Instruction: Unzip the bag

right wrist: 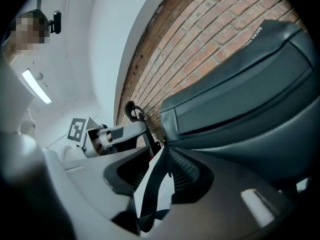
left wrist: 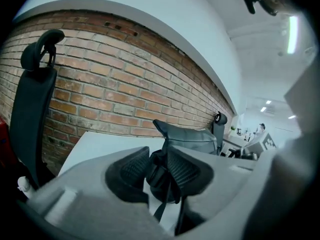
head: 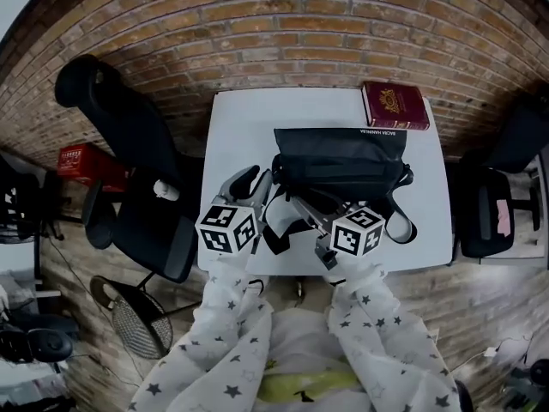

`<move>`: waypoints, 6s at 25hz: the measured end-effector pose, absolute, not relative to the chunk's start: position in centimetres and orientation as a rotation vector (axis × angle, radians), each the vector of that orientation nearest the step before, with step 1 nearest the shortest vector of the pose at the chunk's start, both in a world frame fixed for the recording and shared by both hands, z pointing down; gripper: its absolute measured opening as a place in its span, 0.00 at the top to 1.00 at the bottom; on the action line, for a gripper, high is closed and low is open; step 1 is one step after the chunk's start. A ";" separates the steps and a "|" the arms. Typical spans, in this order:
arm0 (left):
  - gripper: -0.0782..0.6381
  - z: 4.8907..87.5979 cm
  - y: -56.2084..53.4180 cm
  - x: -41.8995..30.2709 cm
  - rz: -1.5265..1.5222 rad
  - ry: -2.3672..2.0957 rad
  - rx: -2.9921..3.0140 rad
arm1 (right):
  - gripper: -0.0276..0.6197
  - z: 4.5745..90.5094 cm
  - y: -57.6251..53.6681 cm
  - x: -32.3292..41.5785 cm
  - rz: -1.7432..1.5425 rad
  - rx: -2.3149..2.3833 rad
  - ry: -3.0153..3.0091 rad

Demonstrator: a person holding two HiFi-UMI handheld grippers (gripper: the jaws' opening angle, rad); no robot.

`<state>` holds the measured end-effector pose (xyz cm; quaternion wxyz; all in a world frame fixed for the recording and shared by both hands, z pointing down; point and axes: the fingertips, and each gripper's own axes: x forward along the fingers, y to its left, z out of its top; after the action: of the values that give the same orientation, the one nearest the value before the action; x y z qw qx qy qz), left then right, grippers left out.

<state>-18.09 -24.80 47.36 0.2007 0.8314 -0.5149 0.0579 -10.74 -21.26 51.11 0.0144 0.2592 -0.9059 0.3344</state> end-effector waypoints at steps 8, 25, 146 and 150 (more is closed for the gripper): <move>0.61 47.5 -27.9 -16.1 0.181 -1.251 2.434 | 0.70 54.9 -21.5 -13.0 1.122 0.837 -2.721; 0.71 48.0 -28.8 -12.7 0.128 -0.980 2.589 | 0.92 56.1 -21.0 -14.9 1.234 0.771 -2.738; 0.73 48.4 -28.6 -13.5 0.159 -1.622 2.389 | 0.93 52.1 -25.3 4.9 0.889 1.208 -2.741; 0.73 48.4 -28.6 -13.5 0.163 -1.629 2.383 | 0.93 52.0 -25.3 5.4 0.865 1.234 -2.723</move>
<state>-13.49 -28.56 48.42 0.1248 0.8177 -0.5591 0.0560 5.38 -25.28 51.96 0.0147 0.3966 -0.8748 0.2779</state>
